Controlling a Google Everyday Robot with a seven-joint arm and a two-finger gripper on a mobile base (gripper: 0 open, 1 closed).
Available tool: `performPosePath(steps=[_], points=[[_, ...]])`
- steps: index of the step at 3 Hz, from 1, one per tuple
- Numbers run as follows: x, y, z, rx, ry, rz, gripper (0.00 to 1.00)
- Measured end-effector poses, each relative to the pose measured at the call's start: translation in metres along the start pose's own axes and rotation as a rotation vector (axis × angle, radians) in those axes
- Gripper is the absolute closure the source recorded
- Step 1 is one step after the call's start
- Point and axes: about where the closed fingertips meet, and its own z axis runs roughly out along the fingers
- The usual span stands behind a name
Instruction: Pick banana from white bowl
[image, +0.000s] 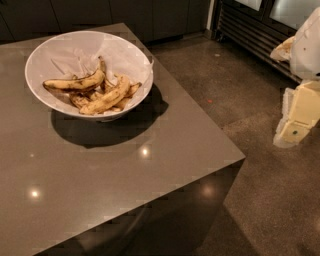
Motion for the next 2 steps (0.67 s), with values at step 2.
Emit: performPosePath(steps=[2], points=[[-0.031, -0.023, 0.002, 0.017, -0.01, -0.075, 0.0]])
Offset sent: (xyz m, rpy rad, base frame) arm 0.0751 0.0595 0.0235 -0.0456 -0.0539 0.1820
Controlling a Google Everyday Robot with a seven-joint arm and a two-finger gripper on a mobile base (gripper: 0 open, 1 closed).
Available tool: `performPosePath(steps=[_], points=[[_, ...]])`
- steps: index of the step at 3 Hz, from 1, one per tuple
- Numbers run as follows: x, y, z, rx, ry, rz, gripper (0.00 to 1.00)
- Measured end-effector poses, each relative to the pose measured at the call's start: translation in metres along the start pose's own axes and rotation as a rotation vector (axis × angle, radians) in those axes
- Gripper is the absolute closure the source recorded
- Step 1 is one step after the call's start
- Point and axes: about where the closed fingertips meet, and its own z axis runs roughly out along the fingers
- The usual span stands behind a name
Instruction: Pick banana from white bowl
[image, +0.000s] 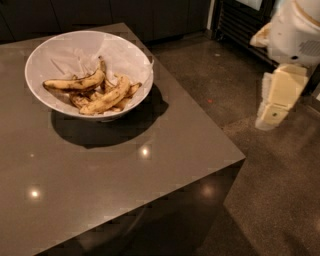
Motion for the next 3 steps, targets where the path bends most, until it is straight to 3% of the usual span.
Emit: performPosePath(steps=[2, 3], points=[[-0.064, -0.042, 0.004, 0.046, 0.01, -0.189, 0.0], [-0.066, -0.043, 0.003, 0.055, 0.006, -0.191, 0.0]])
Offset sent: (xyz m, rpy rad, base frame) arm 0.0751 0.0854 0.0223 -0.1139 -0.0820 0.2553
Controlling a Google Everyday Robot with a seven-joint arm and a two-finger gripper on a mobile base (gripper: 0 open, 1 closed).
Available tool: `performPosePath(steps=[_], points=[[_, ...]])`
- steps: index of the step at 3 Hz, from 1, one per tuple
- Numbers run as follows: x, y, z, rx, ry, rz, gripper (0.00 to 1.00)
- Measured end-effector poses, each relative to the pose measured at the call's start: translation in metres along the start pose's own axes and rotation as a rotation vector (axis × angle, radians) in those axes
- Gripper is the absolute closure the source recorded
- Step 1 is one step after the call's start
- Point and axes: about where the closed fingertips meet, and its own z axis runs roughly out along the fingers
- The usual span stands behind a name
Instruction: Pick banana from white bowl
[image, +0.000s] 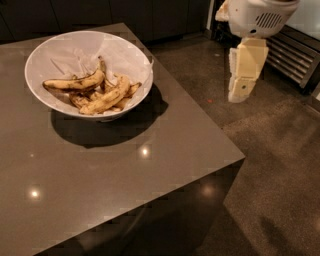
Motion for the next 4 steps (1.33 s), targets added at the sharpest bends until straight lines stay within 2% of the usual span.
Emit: performPosePath(steps=[1, 3, 4], points=[[-0.019, -0.012, 0.002, 0.016, -0.009, -0.056, 0.0], [-0.076, -0.048, 0.018, 0.014, -0.033, -0.26, 0.0], [-0.078, -0.049, 0.019, 0.017, -0.04, -0.266, 0.0]])
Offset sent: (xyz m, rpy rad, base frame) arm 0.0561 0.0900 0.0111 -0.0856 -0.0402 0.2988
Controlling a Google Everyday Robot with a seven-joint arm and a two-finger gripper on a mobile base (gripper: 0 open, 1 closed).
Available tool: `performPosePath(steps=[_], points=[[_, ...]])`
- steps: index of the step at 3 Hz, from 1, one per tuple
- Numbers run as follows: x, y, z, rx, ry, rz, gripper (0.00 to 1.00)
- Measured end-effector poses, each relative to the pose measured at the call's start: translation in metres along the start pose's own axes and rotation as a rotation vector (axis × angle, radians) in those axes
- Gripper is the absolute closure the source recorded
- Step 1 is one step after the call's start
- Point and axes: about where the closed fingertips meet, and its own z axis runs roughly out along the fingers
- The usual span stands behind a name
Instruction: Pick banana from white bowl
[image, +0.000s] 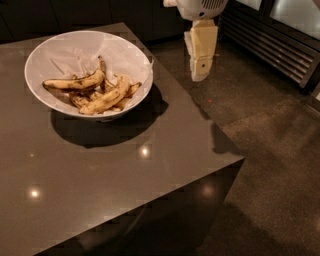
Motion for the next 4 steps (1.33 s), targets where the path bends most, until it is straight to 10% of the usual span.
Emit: performPosePath(steps=[2, 4], points=[[-0.039, -0.03, 0.038, -0.025, -0.084, -0.127, 0.0], [-0.057, -0.04, 0.056, -0.014, -0.112, -0.125, 0.0]])
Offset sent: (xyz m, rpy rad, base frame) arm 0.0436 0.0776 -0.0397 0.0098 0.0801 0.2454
